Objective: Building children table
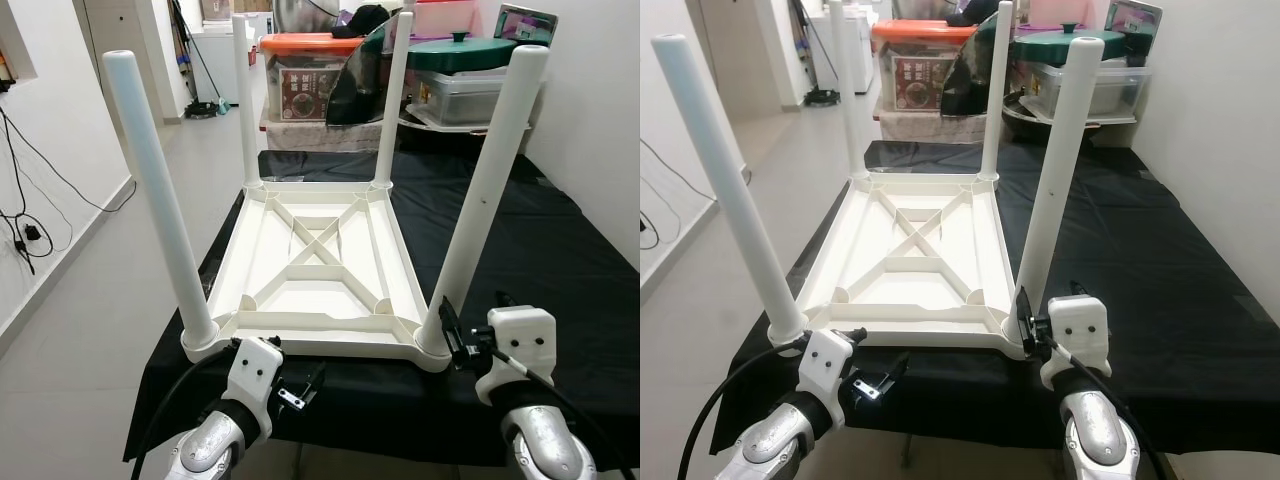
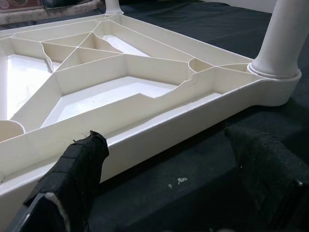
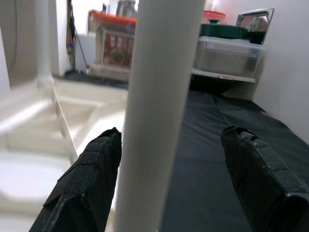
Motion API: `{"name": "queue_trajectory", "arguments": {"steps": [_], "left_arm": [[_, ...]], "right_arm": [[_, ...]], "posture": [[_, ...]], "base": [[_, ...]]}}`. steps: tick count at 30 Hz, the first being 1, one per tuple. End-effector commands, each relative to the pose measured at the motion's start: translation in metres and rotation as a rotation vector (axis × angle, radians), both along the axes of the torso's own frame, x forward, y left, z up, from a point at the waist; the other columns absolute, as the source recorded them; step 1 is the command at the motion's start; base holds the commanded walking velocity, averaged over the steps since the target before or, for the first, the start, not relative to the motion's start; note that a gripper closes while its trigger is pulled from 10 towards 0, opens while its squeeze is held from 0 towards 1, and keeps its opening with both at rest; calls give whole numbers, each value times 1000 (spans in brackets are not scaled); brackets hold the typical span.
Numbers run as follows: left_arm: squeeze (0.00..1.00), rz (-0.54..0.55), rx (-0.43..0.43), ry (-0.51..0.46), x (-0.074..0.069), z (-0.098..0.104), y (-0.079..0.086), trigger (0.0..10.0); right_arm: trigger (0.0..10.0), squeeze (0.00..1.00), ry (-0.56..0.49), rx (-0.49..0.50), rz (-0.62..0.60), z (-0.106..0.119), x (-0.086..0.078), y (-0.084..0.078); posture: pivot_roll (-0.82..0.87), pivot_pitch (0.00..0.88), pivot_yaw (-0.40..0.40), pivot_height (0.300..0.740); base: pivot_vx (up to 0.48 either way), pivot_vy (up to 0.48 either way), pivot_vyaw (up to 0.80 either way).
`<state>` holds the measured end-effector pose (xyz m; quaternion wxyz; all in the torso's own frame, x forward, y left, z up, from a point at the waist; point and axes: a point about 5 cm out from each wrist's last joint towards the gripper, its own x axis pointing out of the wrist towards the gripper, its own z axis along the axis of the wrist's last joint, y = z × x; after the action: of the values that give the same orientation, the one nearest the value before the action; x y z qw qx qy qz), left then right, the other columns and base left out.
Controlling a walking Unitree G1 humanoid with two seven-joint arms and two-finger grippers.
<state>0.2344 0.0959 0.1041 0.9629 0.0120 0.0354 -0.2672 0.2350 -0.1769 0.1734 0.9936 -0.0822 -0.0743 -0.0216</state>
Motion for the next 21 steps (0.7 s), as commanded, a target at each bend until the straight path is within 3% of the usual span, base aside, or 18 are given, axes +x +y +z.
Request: {"name": "queue_trajectory", "arguments": {"steps": [1, 10, 17, 18, 21], "left_arm": [[0, -4, 15, 1, 0, -3, 1, 10000], [0, 3, 17, -3, 0, -3, 2, 10000], [0, 0, 18, -8, -2, -1, 1, 10000], [0, -1, 18, -9, -2, -1, 1, 10000], [0, 0, 19, -10, -2, 0, 1, 10000]], "right_arm": [[10000, 0, 25, 15, 10, -3, 5, 8], [10000, 0, 30, 47, 28, 2, 22, 15], [10000, 0, 109, 147, -68, -2, 45, 7], [314, 0, 117, 170, -67, -2, 47, 7], [0, 0, 125, 209, -55, -1, 52, 9]], "posture": [[73, 0, -7, 740], [81, 0, -11, 740], [90, 0, -15, 740], [90, 0, -16, 740], [94, 0, -17, 740]], "base": [[0, 0, 0], [0, 0, 0], [0, 0, 0], [0, 0, 0], [0, 0, 0]]}}
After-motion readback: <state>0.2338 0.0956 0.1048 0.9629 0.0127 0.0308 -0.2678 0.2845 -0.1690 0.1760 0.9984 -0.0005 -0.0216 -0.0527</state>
